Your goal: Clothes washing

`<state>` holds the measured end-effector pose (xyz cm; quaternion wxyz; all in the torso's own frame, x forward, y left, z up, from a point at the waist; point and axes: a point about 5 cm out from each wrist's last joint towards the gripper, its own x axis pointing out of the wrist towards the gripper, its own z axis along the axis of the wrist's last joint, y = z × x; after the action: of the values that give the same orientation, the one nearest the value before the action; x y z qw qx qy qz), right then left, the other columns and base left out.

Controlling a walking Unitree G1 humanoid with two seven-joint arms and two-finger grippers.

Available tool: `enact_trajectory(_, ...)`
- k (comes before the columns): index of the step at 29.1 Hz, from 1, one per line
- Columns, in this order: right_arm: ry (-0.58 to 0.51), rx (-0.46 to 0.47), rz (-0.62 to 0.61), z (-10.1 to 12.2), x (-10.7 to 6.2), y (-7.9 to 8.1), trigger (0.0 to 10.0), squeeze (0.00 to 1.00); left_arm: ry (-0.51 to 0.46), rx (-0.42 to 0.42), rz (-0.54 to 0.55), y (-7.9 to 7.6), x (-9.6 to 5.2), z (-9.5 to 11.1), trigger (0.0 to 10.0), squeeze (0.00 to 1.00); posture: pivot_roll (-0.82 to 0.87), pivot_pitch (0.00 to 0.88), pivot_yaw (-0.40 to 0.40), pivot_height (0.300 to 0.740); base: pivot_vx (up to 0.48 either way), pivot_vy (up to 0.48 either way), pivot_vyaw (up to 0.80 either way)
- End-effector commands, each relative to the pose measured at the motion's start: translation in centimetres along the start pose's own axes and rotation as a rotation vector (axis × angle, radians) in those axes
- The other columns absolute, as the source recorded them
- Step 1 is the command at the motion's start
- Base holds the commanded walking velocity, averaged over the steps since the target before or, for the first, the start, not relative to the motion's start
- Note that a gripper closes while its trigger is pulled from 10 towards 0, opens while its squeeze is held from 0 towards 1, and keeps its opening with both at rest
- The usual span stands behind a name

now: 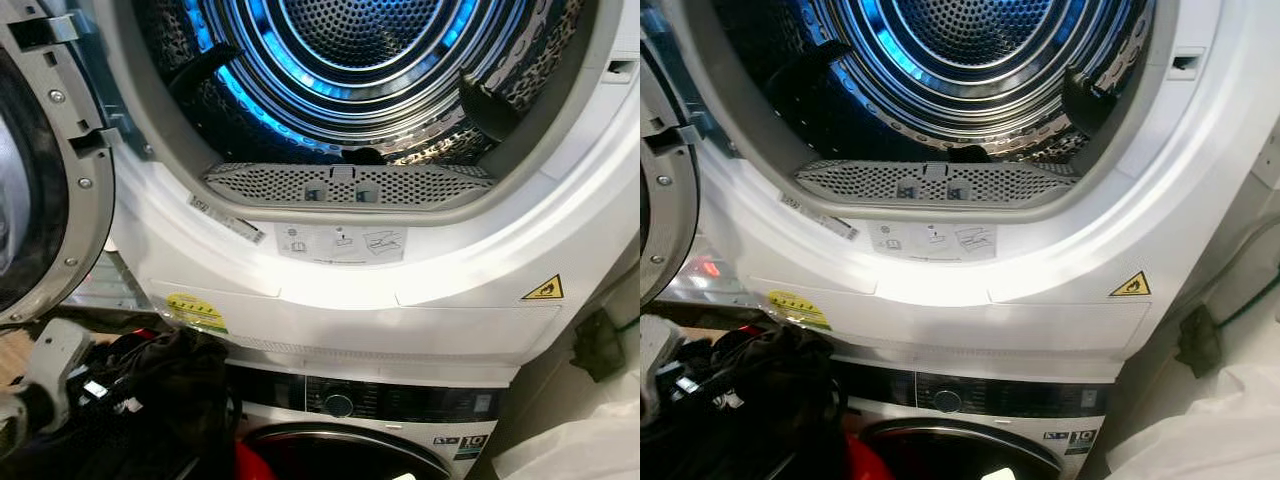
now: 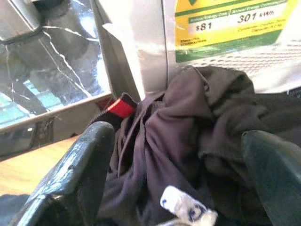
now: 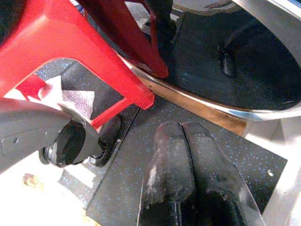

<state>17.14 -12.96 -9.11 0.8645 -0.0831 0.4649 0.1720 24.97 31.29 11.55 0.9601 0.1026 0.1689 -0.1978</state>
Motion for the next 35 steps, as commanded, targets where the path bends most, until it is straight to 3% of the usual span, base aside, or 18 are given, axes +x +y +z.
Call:
enact_trajectory(1,-0.002,-0.025,0.005,0.4,0.1,0.1,10.0,0.00,0.054,-0.015,-0.021,0.0,0.5,-1.0,10.0,1.00,0.17,0.000,0.038,0.740,0.000,0.000,0.00)
enact_trajectory(9,-0.002,-0.008,-0.003,0.3,0.1,0.0,10.0,0.00,0.122,-0.036,-0.103,-0.7,0.5,-2.9,10.0,1.00,0.16,0.000,0.039,0.740,0.000,0.000,0.00)
enact_trajectory(10,-0.003,-0.010,-0.002,0.3,0.1,0.0,10.0,0.00,0.135,-0.034,-0.112,-0.7,0.4,-3.2,10.0,0.00,0.16,0.000,0.039,0.740,0.000,0.000,0.00)
enact_trajectory(18,-0.003,-0.014,-0.001,0.3,0.1,-0.1,10.0,0.00,0.129,0.008,-0.036,0.5,-0.1,-3.1,10.0,0.00,0.17,0.000,0.033,0.740,0.000,0.000,0.00)
enact_trajectory(24,-0.001,-0.024,0.000,0.3,0.0,-0.1,10.0,0.00,0.182,0.042,-0.001,1.2,0.1,-3.6,10.0,0.00,0.16,0.000,0.032,0.740,0.000,0.000,0.00)
enact_trajectory(35,0.014,-0.043,-0.019,-0.6,-0.3,-0.8,10.0,0.00,0.155,-0.003,-0.007,0.1,4.3,-3.3,10.0,0.00,0.08,0.000,0.021,0.740,0.000,0.000,0.00)
